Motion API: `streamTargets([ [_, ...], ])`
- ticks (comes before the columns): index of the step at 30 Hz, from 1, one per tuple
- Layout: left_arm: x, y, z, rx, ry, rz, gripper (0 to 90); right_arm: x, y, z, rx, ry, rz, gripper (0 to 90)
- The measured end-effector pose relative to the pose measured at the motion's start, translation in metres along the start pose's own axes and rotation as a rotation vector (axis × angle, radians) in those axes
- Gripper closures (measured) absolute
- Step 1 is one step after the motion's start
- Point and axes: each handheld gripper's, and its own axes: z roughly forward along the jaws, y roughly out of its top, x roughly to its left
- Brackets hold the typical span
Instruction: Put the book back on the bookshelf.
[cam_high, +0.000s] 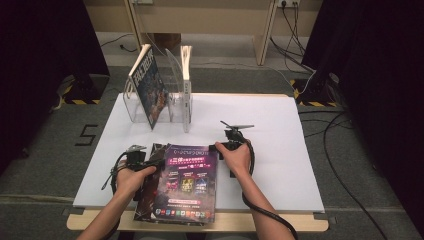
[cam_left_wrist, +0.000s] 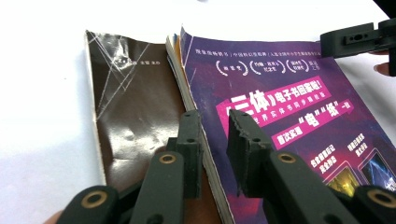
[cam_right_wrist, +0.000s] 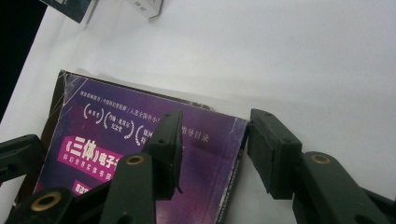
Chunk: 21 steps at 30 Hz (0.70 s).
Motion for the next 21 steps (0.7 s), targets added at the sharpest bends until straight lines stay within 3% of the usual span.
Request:
streamTargets([
  [3,-0.002,-0.004,0.004,0.035,-0.006,0.016,73.8,0.001,0.000,0.000,0.008,0.000,0.004,56.4],
  [11,-0.002,-0.006,0.005,0.034,0.004,0.026,73.3,0.005,-0.001,-0.009,-0.005,0.030,0.016,62.0],
  [13,-0.002,-0.006,0.005,0.035,0.007,0.026,73.4,0.008,0.001,-0.014,0.023,0.068,0.029,65.2],
  [15,-0.001,-0.007,0.004,0.034,0.009,0.025,73.4,0.014,0.000,-0.015,0.042,0.102,0.020,66.6],
  [18,-0.001,-0.007,0.004,0.033,0.007,0.024,73.5,0.021,-0.001,-0.016,0.037,0.078,-0.028,73.5],
  [21,-0.001,-0.007,0.003,0.034,0.010,0.029,73.5,0.023,0.002,-0.019,0.047,0.084,-0.031,78.0],
])
